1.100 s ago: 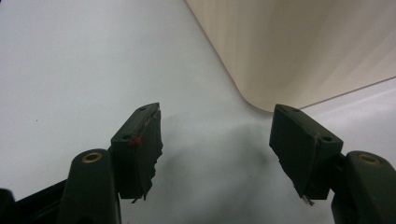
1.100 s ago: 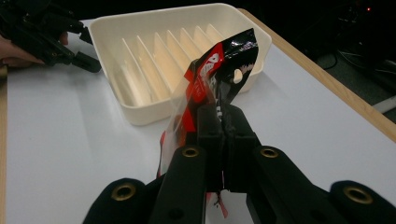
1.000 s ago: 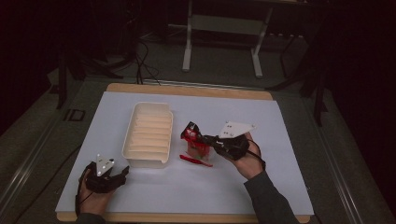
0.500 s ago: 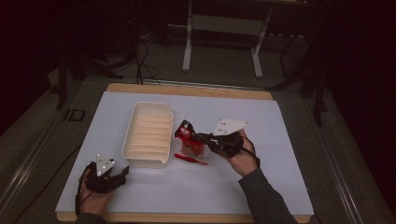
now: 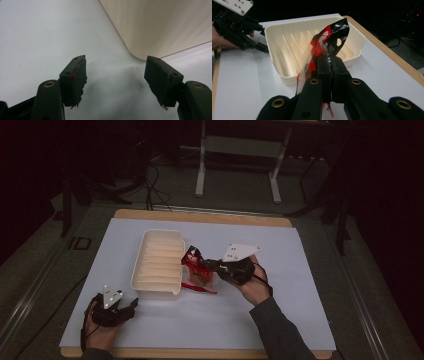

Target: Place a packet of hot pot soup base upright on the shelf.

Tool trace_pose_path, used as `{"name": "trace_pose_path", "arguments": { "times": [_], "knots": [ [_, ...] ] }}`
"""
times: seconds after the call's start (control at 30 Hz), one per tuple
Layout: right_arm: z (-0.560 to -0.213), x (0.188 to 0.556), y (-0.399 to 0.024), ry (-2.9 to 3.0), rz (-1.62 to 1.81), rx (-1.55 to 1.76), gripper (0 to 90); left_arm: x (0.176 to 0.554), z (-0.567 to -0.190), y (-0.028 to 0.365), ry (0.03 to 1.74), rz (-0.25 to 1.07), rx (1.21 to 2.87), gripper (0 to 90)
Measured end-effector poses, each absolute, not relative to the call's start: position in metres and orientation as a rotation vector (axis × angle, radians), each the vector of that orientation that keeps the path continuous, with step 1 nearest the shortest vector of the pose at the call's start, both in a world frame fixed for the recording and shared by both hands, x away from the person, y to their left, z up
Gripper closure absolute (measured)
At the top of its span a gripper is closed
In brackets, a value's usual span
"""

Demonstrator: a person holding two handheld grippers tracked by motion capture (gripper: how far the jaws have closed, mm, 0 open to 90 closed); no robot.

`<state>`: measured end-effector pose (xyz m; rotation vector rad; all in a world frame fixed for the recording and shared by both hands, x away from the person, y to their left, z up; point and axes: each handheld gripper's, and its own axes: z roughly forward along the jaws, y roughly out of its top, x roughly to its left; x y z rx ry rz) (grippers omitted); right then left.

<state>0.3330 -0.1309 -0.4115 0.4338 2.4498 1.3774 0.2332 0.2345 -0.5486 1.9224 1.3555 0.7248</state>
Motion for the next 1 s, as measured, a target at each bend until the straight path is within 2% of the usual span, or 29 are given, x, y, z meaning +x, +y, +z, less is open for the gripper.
{"name": "trace_pose_path", "arguments": {
  "times": [1.0],
  "knots": [
    [-0.41,0.349,-0.08,2.476,1.427,0.357,87.5,0.233,-0.548,0.235,1.351,0.729,1.926,34.5]
  ]
}}
